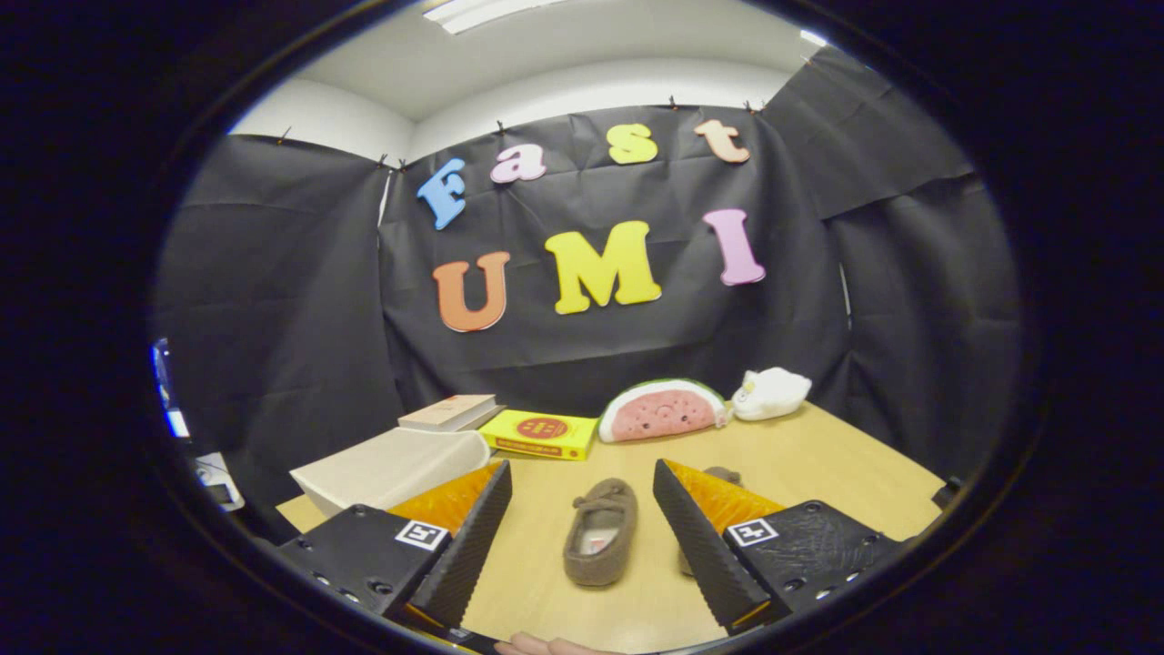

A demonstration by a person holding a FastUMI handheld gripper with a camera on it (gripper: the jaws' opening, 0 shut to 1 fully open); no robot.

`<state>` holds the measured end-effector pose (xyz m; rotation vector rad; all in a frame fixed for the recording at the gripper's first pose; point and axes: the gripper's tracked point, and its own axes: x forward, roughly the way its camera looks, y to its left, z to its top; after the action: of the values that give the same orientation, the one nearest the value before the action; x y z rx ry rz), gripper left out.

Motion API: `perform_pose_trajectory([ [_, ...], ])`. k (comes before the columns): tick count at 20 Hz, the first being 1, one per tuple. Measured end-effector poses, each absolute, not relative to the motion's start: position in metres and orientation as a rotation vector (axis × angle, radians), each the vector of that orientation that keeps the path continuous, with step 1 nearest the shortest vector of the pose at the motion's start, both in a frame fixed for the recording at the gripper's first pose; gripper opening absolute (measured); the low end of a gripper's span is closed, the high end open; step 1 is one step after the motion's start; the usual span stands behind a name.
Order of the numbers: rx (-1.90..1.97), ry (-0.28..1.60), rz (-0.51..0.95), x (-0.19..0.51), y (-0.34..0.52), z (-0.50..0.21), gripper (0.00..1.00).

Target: Open the storage box then place both shoes into the box .Put the left shoe in first, then the right shoe, with the right side of both shoes facing outward in a uniform manner.

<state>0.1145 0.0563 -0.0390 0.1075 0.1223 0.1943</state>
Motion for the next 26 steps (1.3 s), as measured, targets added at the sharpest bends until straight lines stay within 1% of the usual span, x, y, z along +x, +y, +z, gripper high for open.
perform_pose_trajectory([
  [6, 0.275, 0.246, 0.426, 0.183, 0.130, -0.053, 0.95],
  [11, 0.478, 0.452, 0.616, 0.215, 0.178, -0.091, 0.95],
  [13, 0.534, 0.518, 0.696, 0.218, 0.194, -0.103, 0.95],
  [20, 0.763, 0.703, 0.805, 0.230, 0.220, -0.131, 0.95],
  [24, 0.893, 0.793, 0.861, 0.225, 0.236, -0.128, 0.91],
  [25, 0.901, 0.809, 0.851, 0.226, 0.234, -0.130, 0.75],
  [26, 0.915, 0.823, 0.852, 0.225, 0.234, -0.130, 0.72],
])
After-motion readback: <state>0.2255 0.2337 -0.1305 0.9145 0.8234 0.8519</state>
